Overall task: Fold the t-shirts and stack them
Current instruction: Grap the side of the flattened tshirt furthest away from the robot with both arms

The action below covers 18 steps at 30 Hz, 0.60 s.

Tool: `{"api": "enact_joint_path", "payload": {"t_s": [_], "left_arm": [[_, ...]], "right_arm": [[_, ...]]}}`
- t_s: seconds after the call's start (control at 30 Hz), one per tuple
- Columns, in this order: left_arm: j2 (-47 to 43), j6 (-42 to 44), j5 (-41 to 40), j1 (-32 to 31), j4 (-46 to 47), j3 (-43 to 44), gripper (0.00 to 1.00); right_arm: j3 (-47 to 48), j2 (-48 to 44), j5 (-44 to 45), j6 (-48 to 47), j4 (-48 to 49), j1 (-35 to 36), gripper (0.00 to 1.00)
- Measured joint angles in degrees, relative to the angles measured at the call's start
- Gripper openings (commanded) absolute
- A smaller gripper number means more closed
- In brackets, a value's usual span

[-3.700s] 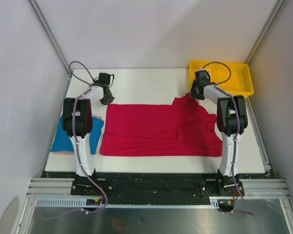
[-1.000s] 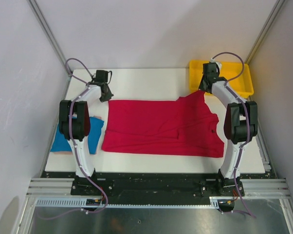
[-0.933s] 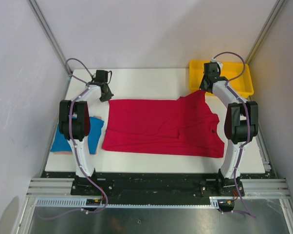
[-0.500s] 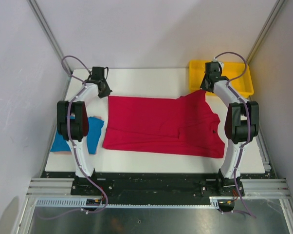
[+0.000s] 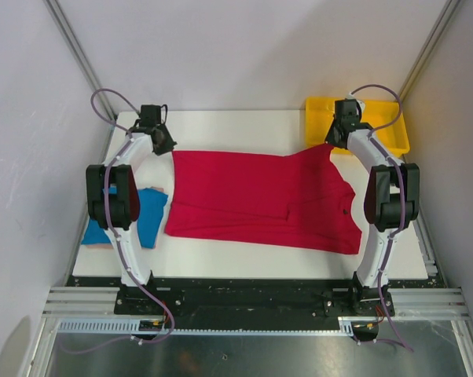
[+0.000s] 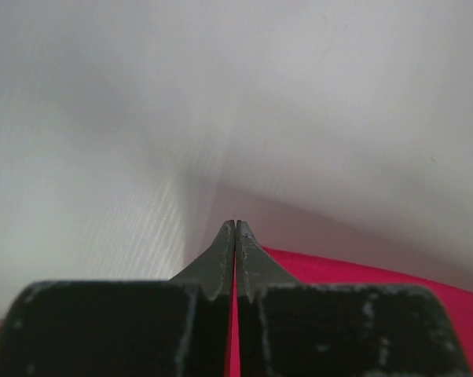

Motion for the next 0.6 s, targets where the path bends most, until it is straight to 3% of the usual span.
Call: {"api": "enact_joint_path", "payload": {"t_s": [0.6], "left_arm": [[-5.66,-0.44,1.29,0.07,0.28,-7.54,0.0]], "right_arm": [[-6.69,-8.79,4.17,4.15,-1.75,-1.07,0.0]]}}
